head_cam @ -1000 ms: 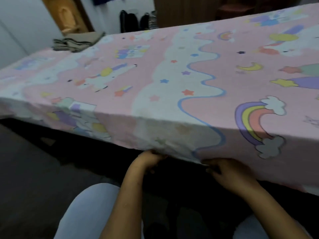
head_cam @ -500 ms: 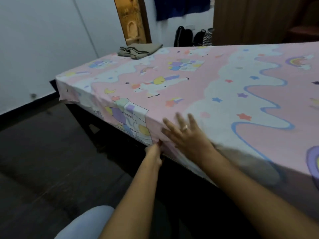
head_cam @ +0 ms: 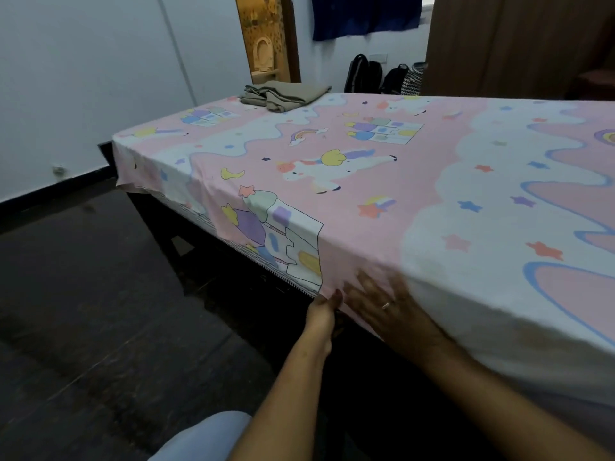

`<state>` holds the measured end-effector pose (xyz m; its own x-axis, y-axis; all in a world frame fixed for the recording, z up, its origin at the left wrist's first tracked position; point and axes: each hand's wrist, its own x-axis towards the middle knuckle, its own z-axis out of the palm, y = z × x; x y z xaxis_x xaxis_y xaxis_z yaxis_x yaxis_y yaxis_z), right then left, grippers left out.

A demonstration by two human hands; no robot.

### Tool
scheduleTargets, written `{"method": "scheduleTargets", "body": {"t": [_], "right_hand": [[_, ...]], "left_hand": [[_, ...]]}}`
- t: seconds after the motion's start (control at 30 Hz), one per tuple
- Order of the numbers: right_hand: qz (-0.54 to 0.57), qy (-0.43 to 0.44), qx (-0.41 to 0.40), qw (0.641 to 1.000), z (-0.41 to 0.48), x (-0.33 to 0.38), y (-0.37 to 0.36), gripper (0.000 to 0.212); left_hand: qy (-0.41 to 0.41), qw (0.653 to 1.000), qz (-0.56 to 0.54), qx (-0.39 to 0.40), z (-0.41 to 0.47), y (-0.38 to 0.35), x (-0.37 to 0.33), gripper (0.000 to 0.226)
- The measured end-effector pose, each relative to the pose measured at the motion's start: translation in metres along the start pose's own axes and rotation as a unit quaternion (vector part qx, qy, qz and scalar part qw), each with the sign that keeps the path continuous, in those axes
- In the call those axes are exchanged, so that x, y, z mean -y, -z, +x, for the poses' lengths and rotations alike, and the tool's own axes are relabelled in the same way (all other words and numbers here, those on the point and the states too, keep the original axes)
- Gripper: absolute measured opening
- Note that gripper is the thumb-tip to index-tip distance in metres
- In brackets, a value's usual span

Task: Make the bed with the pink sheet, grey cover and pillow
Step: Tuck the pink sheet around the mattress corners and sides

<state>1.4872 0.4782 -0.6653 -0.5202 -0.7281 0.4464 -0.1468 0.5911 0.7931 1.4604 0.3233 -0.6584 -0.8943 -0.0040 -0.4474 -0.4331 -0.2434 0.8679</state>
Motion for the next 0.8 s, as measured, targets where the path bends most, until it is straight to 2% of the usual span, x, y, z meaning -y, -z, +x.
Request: {"method": "scheduleTargets", "body": {"t": [0.1, 0.2, 0.27, 0.37, 0.47, 0.53, 0.63, 0.73, 0.8], "right_hand": [[0.019, 0.053, 0.128, 0.99, 0.002, 0.02, -0.002, 0.063], [0.061, 0.045, 0.17, 0.983, 0.0, 0.033, -0.001, 0.06], [0.108, 0.025, 0.164, 0.98, 0.003, 0.036, 0.002, 0.061], [0.209, -0.017, 0.18, 0.961, 0.021, 0.047, 0.016, 0.051], [0.279, -0.017, 0.144, 0.949, 0.064, 0.049, 0.04, 0.035], [0.278, -0.025, 0.102, 0.955, 0.097, 0.039, 0.051, 0.031], [0.23, -0.073, 0.096, 0.966, 0.149, 0.027, 0.052, 0.035], [0.187, -0.083, 0.18, 0.962, 0.18, 0.032, 0.041, 0.043], [0.157, -0.078, 0.24, 0.955, 0.197, 0.039, 0.032, 0.047]], "left_hand": [[0.0, 1.0, 0.019, -0.002, 0.005, 0.006, 0.009, 0.02], [0.005, 0.999, 0.031, 0.019, 0.012, 0.011, 0.009, 0.014], [0.018, 0.998, 0.038, 0.039, 0.015, 0.016, 0.007, 0.014], [0.053, 0.996, 0.022, 0.075, 0.02, 0.031, 0.003, 0.008], [0.066, 0.992, -0.054, 0.096, 0.032, 0.048, -0.017, 0.027], [0.057, 0.984, -0.147, 0.082, 0.044, 0.06, -0.037, 0.048], [0.044, 0.966, -0.247, 0.066, 0.066, 0.092, -0.075, 0.043], [0.025, 0.969, -0.242, 0.048, 0.093, 0.123, -0.109, 0.054], [0.014, 0.982, -0.191, -0.006, 0.114, 0.137, -0.121, 0.057]]}}
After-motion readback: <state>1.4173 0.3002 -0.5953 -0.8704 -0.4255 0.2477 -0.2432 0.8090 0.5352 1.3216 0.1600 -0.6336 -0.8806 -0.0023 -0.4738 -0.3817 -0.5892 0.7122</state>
